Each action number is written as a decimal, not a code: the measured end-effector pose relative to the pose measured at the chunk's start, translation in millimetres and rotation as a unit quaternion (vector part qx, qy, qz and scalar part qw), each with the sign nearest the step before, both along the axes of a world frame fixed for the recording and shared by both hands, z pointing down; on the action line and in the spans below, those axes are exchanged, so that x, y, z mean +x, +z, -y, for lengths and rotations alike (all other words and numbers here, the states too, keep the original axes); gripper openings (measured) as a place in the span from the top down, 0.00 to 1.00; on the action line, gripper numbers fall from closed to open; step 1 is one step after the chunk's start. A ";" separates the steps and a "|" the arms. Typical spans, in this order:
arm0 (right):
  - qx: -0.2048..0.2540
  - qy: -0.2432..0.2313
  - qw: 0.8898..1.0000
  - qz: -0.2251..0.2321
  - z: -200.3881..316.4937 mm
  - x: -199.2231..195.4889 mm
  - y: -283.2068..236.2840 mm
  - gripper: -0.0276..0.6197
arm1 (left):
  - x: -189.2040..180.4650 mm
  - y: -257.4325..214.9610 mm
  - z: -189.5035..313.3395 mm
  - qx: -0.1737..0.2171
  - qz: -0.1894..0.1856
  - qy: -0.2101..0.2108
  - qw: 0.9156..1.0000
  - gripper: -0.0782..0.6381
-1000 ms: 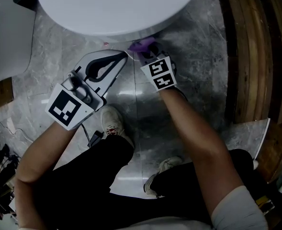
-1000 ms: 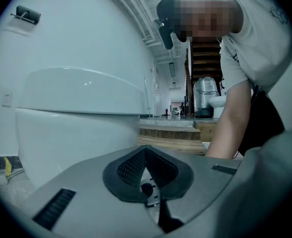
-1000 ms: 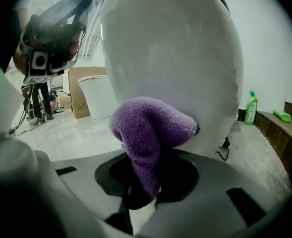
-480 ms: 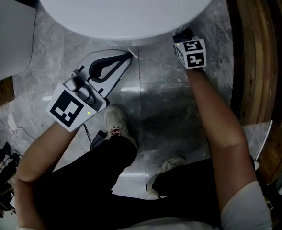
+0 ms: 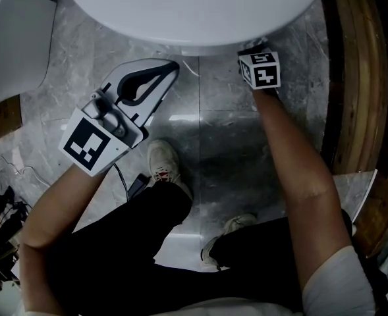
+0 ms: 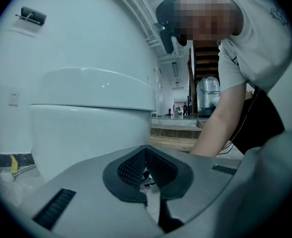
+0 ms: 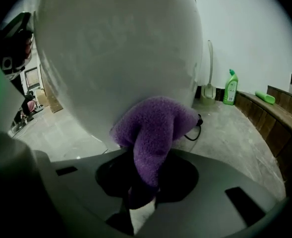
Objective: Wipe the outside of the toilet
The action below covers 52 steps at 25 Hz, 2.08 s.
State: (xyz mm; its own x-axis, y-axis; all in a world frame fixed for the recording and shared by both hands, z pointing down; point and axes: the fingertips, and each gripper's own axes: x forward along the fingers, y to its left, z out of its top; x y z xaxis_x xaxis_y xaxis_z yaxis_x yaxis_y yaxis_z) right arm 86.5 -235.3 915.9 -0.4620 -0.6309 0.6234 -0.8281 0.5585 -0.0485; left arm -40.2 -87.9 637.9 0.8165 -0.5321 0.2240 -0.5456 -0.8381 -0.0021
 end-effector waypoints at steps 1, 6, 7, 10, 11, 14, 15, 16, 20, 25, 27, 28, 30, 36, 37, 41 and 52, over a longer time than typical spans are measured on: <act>-0.001 -0.005 1.000 0.004 -6.9 -6.0 -1.0 0.82 | 0.0 0.5 -1.0 -0.001 0.000 -0.001 1.000 0.89; 0.006 -0.014 0.999 0.040 -37.4 -28.9 -23.8 0.82 | 9.3 -2.3 -8.3 0.001 -0.005 0.001 1.000 0.89; 0.010 -0.015 0.999 0.046 -42.1 -32.2 -31.3 0.82 | 12.5 -3.8 -9.8 0.002 -0.006 0.002 1.000 0.89; 0.026 -0.020 0.997 0.069 -54.6 -37.3 -61.8 0.82 | 23.7 -8.8 -12.8 0.006 -0.007 0.009 1.000 0.89; 0.030 -0.026 0.996 0.080 -59.6 -38.2 -74.4 0.82 | 27.2 -10.5 -13.4 0.006 -0.009 0.010 1.000 0.89; 0.047 -0.056 0.992 0.101 -73.0 -38.7 -116.6 0.82 | 36.3 -12.5 -15.0 0.002 -0.012 0.014 1.000 0.89; 0.054 -0.067 0.991 0.102 -76.0 -37.7 -130.8 0.82 | 39.4 -11.7 -15.9 0.001 -0.011 0.015 1.000 0.89; 0.063 -0.075 0.990 0.103 -78.4 -36.4 -144.6 0.82 | 42.8 -11.0 -17.0 -0.001 -0.010 0.018 1.000 0.89; 0.090 -0.094 0.985 0.109 -85.6 -30.7 -193.7 0.82 | 57.1 -15.4 -18.3 0.002 -0.012 0.026 1.000 0.89; 0.126 -0.110 0.978 0.125 -93.9 -24.7 -249.4 0.82 | 68.9 -20.7 -15.8 0.003 -0.011 0.032 0.999 0.89; 0.141 -0.115 0.974 0.136 -95.2 -23.6 -271.3 0.82 | 69.8 -21.9 -16.1 0.002 -0.012 0.033 0.999 0.89; 0.150 -0.117 0.972 0.140 -95.6 -22.6 -281.0 0.82 | 69.4 -22.2 -16.5 0.002 -0.011 0.032 0.999 0.89; 0.162 -0.117 0.969 0.144 -95.8 -20.1 -292.9 0.82 | 67.4 -22.1 -16.7 0.001 -0.009 0.030 1.000 0.89; 0.165 -0.126 0.965 0.161 -112.1 -37.2 -285.3 0.82 | 50.6 -18.2 -16.0 0.000 -0.011 0.010 1.000 0.89; 0.164 -0.134 0.964 0.160 -116.3 -43.8 -281.1 0.82 | 47.1 -16.1 -15.9 -0.001 -0.010 0.007 1.000 0.89; 0.142 -0.160 0.966 0.144 -128.1 -76.2 -254.2 0.82 | 30.7 -7.2 -15.6 -0.004 -0.006 -0.008 1.000 0.89; 0.044 -0.120 0.988 0.092 -96.0 -106.9 -108.6 0.82 | 5.0 0.8 -16.5 -0.009 -0.015 -0.023 1.000 0.89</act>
State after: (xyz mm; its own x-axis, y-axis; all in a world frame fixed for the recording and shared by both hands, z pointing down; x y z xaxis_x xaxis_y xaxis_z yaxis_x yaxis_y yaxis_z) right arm -20.4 -139.3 807.3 -0.7051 -0.5378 0.4622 -0.6533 0.7460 -0.1287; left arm -35.2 -71.3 638.8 0.7980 -0.5648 0.2103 -0.5828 -0.8121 0.0304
